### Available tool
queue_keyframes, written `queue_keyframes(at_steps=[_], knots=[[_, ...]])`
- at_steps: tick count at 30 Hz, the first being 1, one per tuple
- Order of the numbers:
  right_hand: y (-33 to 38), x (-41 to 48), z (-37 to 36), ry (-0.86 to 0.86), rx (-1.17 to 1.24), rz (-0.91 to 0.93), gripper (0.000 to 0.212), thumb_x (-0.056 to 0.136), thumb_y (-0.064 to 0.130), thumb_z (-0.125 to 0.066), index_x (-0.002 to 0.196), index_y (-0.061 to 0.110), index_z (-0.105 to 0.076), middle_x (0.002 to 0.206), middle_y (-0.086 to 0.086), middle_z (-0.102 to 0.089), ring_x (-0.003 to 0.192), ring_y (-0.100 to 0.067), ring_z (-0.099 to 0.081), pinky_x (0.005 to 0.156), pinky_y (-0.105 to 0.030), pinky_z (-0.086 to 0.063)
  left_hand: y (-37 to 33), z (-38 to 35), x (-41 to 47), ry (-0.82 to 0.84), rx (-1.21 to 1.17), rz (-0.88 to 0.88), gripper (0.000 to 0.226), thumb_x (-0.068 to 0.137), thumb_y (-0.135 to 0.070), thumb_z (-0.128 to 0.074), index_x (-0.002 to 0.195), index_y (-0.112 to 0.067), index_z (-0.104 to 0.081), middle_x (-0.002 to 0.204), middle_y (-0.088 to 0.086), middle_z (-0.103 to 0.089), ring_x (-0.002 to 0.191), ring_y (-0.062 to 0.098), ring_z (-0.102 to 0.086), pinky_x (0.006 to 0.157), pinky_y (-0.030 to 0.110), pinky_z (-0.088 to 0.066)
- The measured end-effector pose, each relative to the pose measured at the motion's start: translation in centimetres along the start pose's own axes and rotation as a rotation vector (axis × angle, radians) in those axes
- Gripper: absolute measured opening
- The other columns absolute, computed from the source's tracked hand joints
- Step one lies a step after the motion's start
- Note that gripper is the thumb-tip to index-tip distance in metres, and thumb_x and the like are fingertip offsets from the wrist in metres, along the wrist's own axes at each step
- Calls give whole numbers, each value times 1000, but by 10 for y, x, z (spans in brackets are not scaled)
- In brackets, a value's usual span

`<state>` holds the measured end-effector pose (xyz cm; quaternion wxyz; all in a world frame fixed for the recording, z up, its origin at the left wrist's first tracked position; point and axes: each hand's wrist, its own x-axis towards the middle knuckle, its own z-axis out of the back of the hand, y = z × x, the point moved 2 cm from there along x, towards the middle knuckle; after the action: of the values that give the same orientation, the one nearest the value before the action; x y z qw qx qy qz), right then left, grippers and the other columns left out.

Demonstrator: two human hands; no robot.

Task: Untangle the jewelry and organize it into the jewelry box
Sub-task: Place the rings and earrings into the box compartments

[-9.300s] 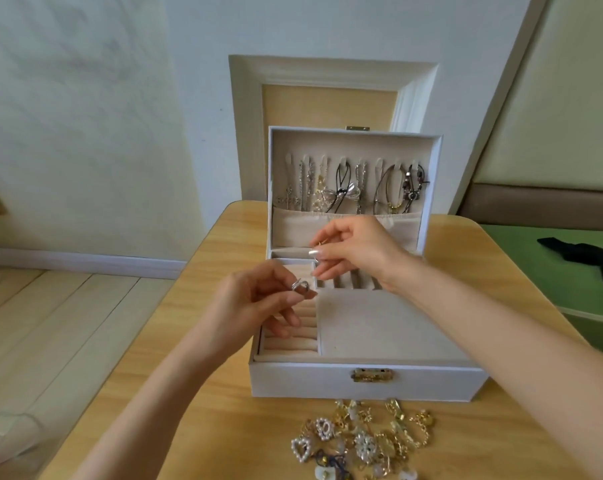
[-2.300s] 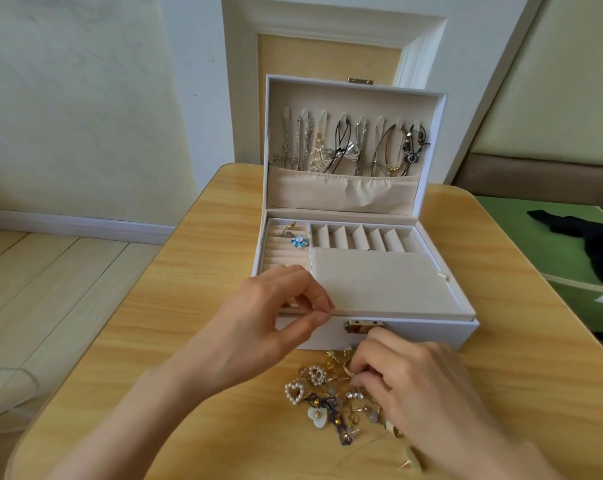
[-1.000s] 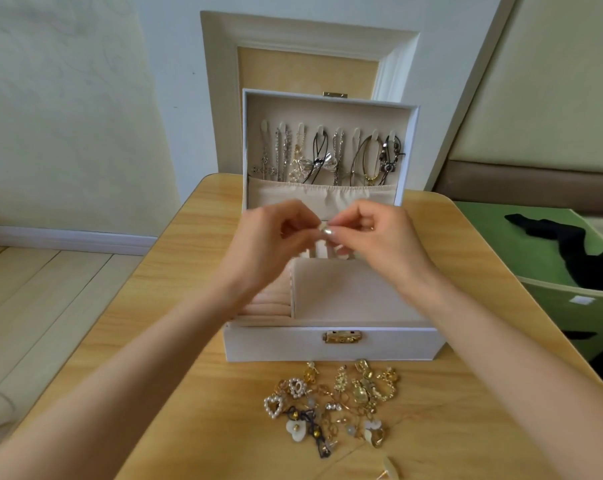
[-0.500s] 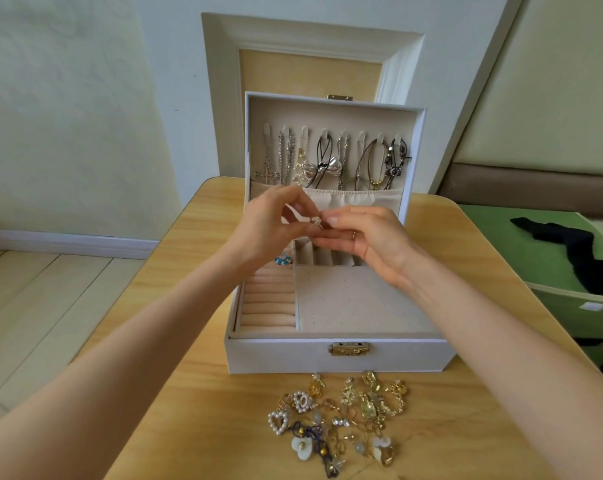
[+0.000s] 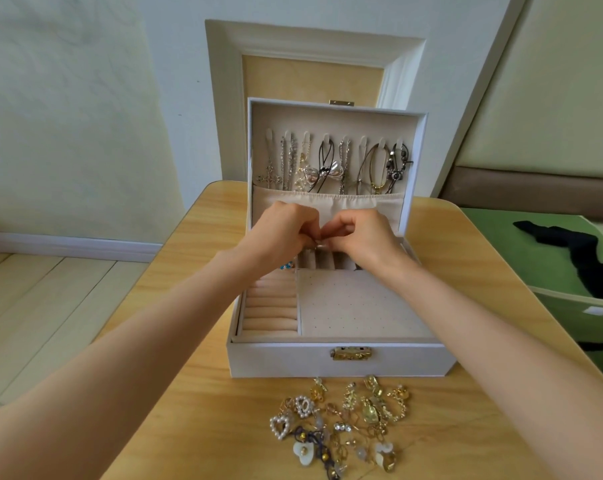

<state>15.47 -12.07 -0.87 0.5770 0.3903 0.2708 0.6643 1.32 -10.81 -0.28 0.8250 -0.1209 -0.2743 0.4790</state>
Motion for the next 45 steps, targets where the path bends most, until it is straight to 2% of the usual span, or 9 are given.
queue_keyframes(at_steps=[5,9,14,22,26,32,37,40,45], knots=[[-3,1,-1,-25,-109,51,20,71,-7,-72,82,9,-72,83,-5,-71,84,-17,-68,81,-30,-55,0,-1,3,20,28,-36,23,77,6,-63,88,-10,-74,84,8,-72,82,22,-62,73,26,-45],[-6,1,-1,-26,-35,21,22,68,-10,-73,79,9,-71,82,-9,-72,79,-16,-69,81,-30,-56,0,0,5,23,72,-63,23,78,2,-63,89,-14,-74,87,5,-73,86,21,-63,76,31,-48],[-10,5,-7,-5,-101,29,25,69,-5,-73,73,19,-68,79,-6,-72,79,-18,-69,81,-40,-56,2,2,2,42,142,-62,23,81,-2,-61,90,-19,-74,89,0,-73,88,20,-63,77,35,-50],[-7,2,-11,-49,-349,136,20,71,5,-72,84,20,-70,85,1,-72,87,-22,-65,76,-40,-53,0,2,3,36,129,-99,20,81,1,-62,91,-12,-74,88,6,-68,84,21,-59,70,28,-43],[-10,1,-10,-62,-237,122,25,68,0,-71,80,22,-68,79,4,-70,81,-19,-66,74,-42,-54,3,0,2,7,95,-107,18,79,3,-61,88,-9,-72,84,8,-71,82,25,-62,72,34,-48],[-3,-3,-12,35,-339,120,13,77,14,-67,90,16,-68,86,0,-65,88,-23,-60,75,-38,-52,5,1,0,1,59,-105,18,76,2,-64,87,-10,-72,83,5,-69,73,15,-54,60,15,-35],[-2,-2,-9,8,-509,166,15,79,24,-70,90,13,-71,94,-2,-62,97,-23,-54,74,-33,-46,2,0,-3,66,99,-181,16,75,5,-62,89,-2,-66,89,10,-65,80,27,-61,73,36,-47],[-4,-3,-6,17,-539,160,14,81,28,-71,86,15,-72,87,3,-53,97,-22,-52,70,-30,-38,4,-1,-4,96,138,-169,14,77,2,-64,89,-5,-65,90,7,-63,81,24,-61,73,36,-48],[-6,-6,-4,63,-485,169,11,79,25,-73,85,15,-74,88,2,-55,100,-23,-52,82,-35,-43,4,0,-4,135,152,-145,14,77,0,-61,85,-10,-67,82,-4,-56,82,21,-58,74,36,-48]])
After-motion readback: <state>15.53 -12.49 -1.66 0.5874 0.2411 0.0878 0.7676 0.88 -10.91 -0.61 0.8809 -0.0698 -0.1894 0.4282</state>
